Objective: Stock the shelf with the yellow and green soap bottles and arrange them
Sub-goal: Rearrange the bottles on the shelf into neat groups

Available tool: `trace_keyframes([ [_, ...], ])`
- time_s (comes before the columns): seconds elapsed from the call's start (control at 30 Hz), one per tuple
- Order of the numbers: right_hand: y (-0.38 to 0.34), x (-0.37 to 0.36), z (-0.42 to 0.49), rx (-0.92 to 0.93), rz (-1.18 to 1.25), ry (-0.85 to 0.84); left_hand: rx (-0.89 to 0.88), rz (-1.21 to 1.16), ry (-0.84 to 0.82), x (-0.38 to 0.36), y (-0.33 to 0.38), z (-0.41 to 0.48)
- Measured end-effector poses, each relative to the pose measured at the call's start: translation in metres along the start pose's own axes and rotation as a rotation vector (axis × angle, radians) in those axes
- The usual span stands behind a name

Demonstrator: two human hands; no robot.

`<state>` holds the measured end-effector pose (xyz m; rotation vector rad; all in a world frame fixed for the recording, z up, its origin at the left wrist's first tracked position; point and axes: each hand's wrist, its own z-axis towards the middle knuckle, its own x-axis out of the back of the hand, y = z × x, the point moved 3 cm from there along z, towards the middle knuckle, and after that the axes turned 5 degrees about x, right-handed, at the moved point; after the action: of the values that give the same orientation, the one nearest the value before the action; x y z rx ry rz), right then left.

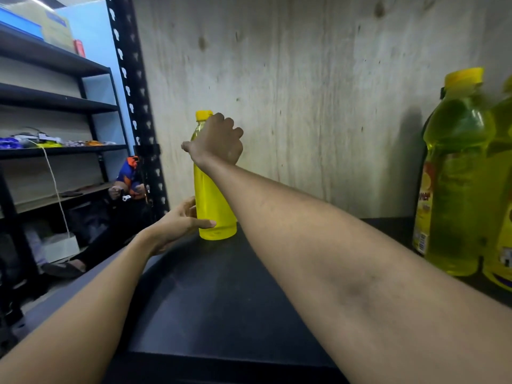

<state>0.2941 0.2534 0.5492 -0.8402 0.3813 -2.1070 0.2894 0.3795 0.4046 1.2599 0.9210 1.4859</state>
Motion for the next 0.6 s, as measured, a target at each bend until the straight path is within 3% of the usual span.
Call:
trace_keyframes([
  [0.2,0.007,0.001,-0.003,0.055,0.007,-0.008,-0.024,0.130,0.171,-0.010,0.004,0.001],
  [0.6,0.012,-0.003,0.001,0.049,0.123,-0.029,-0.007,0.182,0.219,-0.003,0.005,0.001],
])
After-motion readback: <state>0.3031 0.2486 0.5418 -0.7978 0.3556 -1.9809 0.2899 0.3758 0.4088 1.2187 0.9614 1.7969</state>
